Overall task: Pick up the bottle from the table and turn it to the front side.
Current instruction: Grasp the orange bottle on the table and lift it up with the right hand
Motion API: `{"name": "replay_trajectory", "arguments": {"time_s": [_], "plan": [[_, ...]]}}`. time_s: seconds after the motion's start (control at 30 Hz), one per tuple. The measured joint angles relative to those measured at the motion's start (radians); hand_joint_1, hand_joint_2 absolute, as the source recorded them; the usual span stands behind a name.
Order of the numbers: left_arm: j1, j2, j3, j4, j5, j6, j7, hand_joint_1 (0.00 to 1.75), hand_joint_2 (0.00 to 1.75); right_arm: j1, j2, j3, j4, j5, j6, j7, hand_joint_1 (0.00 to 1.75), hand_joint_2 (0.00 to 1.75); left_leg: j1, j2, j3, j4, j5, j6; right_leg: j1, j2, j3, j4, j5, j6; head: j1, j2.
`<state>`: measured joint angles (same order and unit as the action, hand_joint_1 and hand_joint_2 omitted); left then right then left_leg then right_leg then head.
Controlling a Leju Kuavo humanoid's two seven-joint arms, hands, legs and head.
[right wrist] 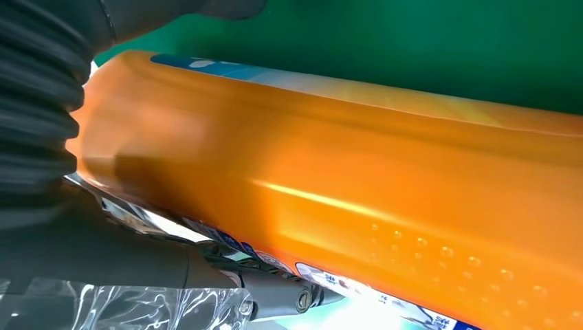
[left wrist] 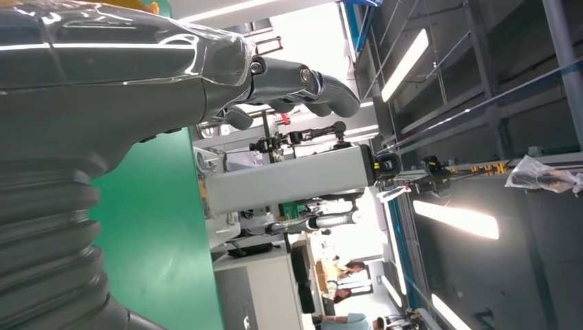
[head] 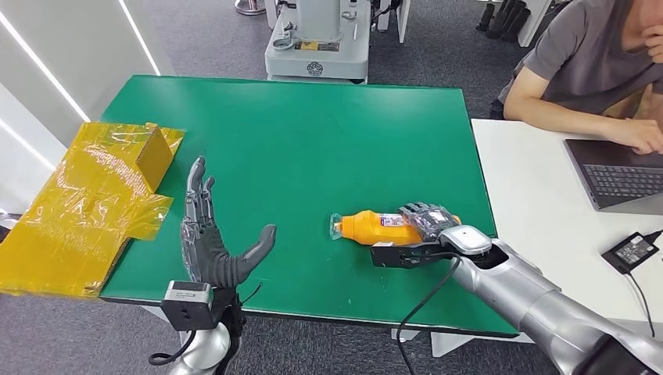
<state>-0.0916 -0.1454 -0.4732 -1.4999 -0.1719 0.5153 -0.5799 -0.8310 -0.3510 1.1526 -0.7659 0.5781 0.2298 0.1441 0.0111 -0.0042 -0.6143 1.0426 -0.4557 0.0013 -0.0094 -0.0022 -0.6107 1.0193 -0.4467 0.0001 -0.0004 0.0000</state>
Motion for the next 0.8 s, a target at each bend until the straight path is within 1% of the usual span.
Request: {"name": "replay_trajectory", "arguments": {"time_s": [0.07,0.1,0.3,0.5,0.8], "plan": [[-0.001,-0.001,0.000,0.002,0.000,0.004,-0.001,0.00,1.75,0.001,0.001,-0.006,0.006,0.006,-0.009,0.003,1.43,1.75,0.000,0.000,0.000,0.000,0.000,0.000,0.000,0.000,0.000,0.000,0.000,0.000,0.000,0.000],[-0.001,-0.001,0.000,0.002,0.000,0.006,-0.001,0.00,1.75,0.001,0.001,-0.009,0.009,0.009,-0.012,0.005,1.71,1.75,0.000,0.000,0.000,0.000,0.000,0.000,0.000,0.000,0.000,0.000,0.000,0.000,0.000,0.000],[-0.001,-0.002,0.000,0.002,0.000,0.008,-0.002,0.00,1.75,0.002,0.001,-0.018,0.018,0.017,-0.024,0.009,1.75,1.75,0.000,0.000,0.000,0.000,0.000,0.000,0.000,0.000,0.000,0.000,0.000,0.000,0.000,0.000],[0.000,-0.007,0.000,0.002,-0.004,0.003,0.001,0.00,1.75,0.008,0.001,-0.030,0.021,0.018,-0.036,0.010,1.75,1.75,0.000,0.000,0.000,0.000,0.000,0.000,0.000,0.000,0.000,0.000,0.000,0.000,0.000,0.000],[0.000,-0.008,0.000,0.002,-0.012,-0.003,0.002,0.00,1.75,0.047,0.007,-0.078,0.006,0.034,-0.094,-0.001,1.75,1.75,0.000,0.000,0.000,0.000,0.000,0.000,0.000,0.000,0.000,0.000,0.000,0.000,0.000,0.000]]}}
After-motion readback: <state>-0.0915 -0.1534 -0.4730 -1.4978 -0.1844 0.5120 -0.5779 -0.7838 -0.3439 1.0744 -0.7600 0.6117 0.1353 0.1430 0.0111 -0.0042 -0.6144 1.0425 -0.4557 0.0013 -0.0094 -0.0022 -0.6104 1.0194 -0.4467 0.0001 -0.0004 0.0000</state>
